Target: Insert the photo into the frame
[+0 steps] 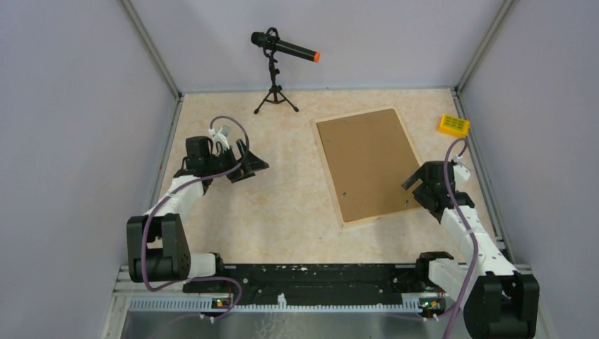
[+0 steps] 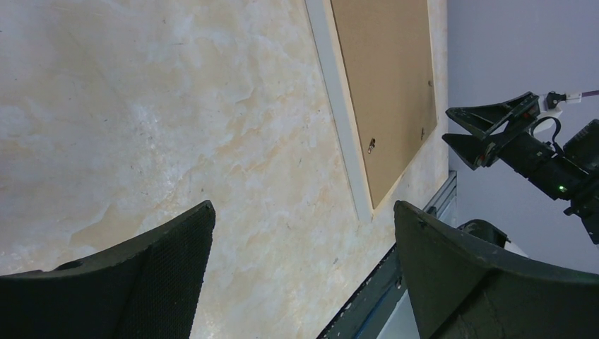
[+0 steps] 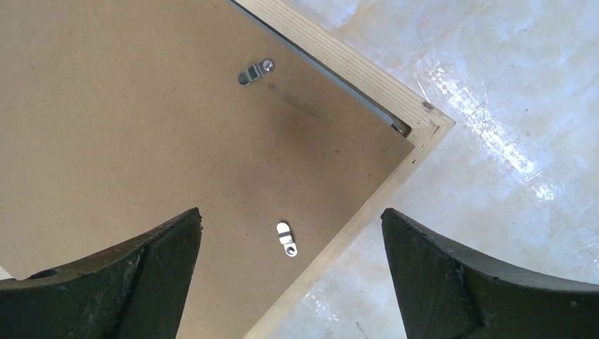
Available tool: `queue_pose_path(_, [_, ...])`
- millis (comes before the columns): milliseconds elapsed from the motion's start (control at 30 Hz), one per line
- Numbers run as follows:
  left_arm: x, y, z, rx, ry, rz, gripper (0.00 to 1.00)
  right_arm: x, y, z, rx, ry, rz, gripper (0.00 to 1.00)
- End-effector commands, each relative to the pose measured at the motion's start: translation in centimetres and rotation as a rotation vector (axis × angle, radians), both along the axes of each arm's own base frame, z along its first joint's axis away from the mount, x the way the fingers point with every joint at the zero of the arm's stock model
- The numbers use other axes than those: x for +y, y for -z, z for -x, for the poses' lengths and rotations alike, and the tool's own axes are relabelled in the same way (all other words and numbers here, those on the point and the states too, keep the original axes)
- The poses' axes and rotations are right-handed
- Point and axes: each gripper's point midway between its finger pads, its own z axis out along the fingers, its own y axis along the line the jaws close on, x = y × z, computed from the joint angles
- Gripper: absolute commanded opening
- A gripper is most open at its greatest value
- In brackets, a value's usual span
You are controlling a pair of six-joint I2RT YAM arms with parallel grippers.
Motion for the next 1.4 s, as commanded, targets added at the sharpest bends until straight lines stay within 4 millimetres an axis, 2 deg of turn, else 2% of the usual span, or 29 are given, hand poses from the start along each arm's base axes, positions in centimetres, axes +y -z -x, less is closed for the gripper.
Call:
queue_pose_path(0, [-0.6,-0.5,-0.2,-0.036,0.034,0.028,0.99,0.1,0.2,-0.2,-0.018,0.016,-0.032,0.96])
queue_pose_path(633, [-0.6,-0.4,-0.3,-0.034,0.036,0.026,0.99,-0.5,2.8,-1.6,-0.021,0.037,-0.016,0.94])
queue_pose_path(833, [-0.5,-0.3,-0.3,-0.033,0.035,0.024,0.99,-2.2,2.6,-2.4,-0.069,0.056,0.045,0.95])
queue_pose_path(1000, [-0.4,-0.3,-0.3,-0.038,0.031,0.012,0.99,-2.8,1.6,-3.1,-0.072,0.008,0.103,0.94])
queue_pose_path(1167, [-0.3,-0.4,-0.3,-0.041,0.027,0.006,0.99,-2.8,-1.4,-3.6,-0.094,-0.078,0.162,0.95])
queue_pose_path(1267, [-0.5,-0.4,-0.4,-0.040,0.032,0.012,0.99,-2.4,-2.6,-5.1,-0.103,-0.137,0.170,0.96])
queue_pose_path(1367, [-0.9,-0.2,-0.2,-0.034,0.045,0.011,0.99,-2.1,-3.3,-7.6,-0.092,-0.181,0.170,0.98])
